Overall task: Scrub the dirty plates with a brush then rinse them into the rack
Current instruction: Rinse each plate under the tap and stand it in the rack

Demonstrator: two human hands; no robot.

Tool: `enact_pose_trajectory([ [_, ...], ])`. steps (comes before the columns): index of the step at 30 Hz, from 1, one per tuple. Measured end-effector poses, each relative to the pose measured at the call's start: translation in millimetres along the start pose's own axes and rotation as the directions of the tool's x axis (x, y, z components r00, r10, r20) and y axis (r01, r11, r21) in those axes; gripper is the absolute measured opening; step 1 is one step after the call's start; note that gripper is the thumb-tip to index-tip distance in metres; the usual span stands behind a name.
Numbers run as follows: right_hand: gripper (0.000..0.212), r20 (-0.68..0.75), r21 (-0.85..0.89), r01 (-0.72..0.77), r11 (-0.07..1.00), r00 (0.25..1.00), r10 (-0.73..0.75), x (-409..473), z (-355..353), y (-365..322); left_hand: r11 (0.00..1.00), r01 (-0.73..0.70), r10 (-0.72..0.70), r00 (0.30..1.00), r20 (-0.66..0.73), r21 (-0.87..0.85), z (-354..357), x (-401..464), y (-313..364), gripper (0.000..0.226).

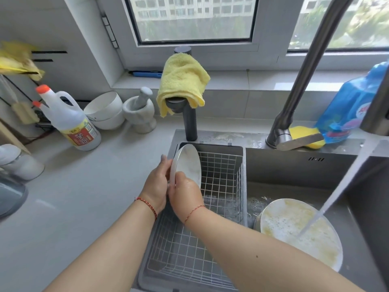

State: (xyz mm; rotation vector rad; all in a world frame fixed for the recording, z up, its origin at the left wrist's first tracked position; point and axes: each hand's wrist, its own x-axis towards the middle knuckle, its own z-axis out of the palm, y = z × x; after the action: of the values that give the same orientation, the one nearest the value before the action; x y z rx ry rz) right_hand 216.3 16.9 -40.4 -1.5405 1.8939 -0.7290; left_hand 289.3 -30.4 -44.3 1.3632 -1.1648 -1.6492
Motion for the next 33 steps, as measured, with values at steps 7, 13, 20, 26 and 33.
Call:
enact_pose_trajectory([
  [7,0.018,-0.027,0.091,0.041,0.995,0.999,-0.039,-2,-5,6,0.995,-0.031,0.034,0.999,-0.034,0.094,-3,-2,2,0.059],
  [13,0.024,0.104,0.199,-0.038,0.979,0.994,0.017,-1,0,12,0.993,-0.009,0.02,0.996,-0.09,0.117,-4,-8,2,0.055],
  [20,0.04,0.207,0.181,-0.082,0.98,0.977,0.043,-7,0,20,0.961,0.026,0.004,0.994,-0.108,0.276,-7,1,-3,0.113],
  [26,0.051,0.226,0.121,-0.108,0.987,0.971,0.078,-26,-11,32,0.953,0.034,-0.012,0.997,-0.077,0.301,-6,-9,9,0.07],
  [33,0.018,0.094,0.199,-0.063,0.978,0.995,0.045,-96,-82,76,0.823,-0.249,0.485,0.776,-0.404,0.51,20,-32,20,0.055],
])
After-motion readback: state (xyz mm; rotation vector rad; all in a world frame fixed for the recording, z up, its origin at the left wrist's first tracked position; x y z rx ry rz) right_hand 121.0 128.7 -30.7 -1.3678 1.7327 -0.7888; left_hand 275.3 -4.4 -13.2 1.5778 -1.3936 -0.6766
